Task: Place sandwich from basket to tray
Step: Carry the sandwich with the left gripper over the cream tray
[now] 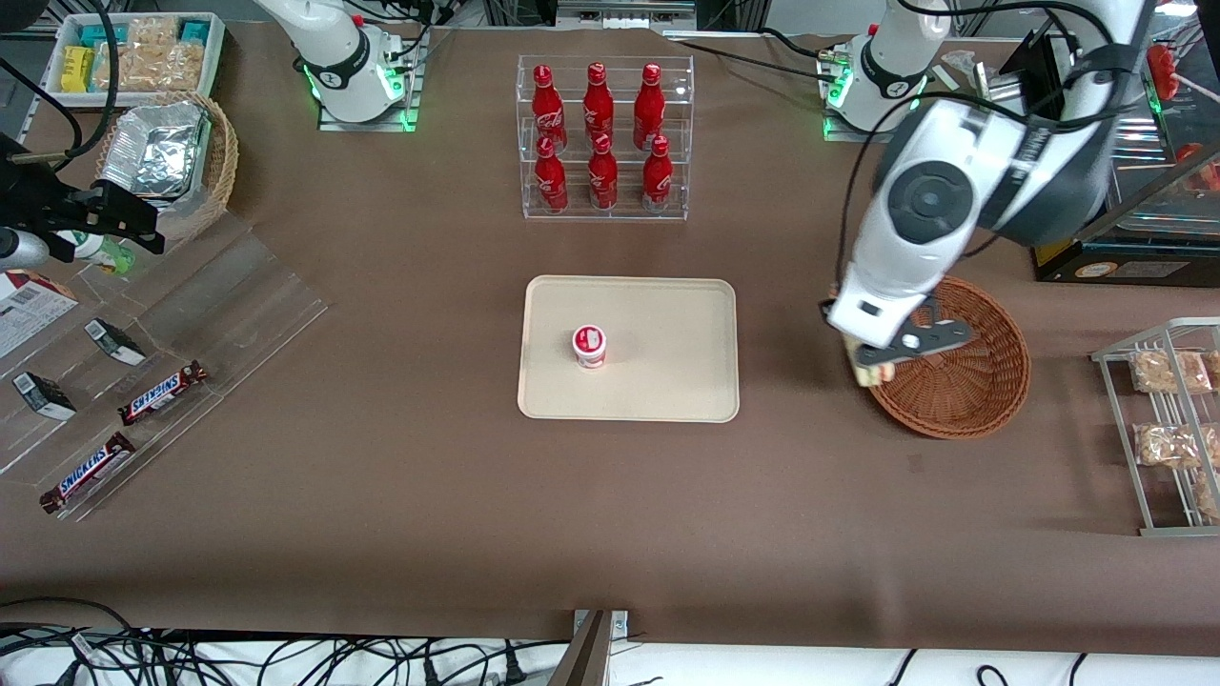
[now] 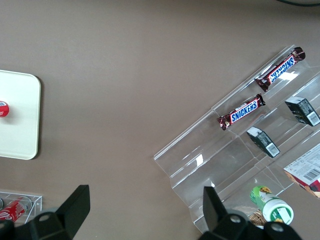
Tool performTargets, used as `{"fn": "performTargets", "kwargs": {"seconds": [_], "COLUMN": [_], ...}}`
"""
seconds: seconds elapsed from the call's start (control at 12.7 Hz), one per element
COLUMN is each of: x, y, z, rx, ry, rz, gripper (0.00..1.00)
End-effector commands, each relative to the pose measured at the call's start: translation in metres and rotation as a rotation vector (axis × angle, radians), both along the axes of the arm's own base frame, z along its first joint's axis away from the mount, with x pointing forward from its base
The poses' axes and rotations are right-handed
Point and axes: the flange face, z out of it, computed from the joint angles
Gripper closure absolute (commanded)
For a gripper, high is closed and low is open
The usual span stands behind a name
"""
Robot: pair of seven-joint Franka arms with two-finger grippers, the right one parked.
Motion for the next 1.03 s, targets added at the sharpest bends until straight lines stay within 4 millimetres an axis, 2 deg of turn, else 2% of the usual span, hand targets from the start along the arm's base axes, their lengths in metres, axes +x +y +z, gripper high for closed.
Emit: {"fn": "performTargets", "kwargs": {"seconds": [0.0, 0.16, 0.39, 0.79, 0.95], "x": [-0.009, -0.025, -0.042, -0.048, -0.048], "y": [-0.067, -0.118, -0.162, -0.185, -0.186], "z": [-0.019, -0.045, -0.072, -0.127, -0.139], "rx": [-0.083, -0.130, -0.177, -0.140, -0.116], "ry": [-0.014, -0.036, -0.060, -0.139, -0.159], "rz": [-0.063, -0.084, -0.100, -0.099, -0.101], "gripper": [0.54, 0.54, 0.54, 0.54, 0.54]}}
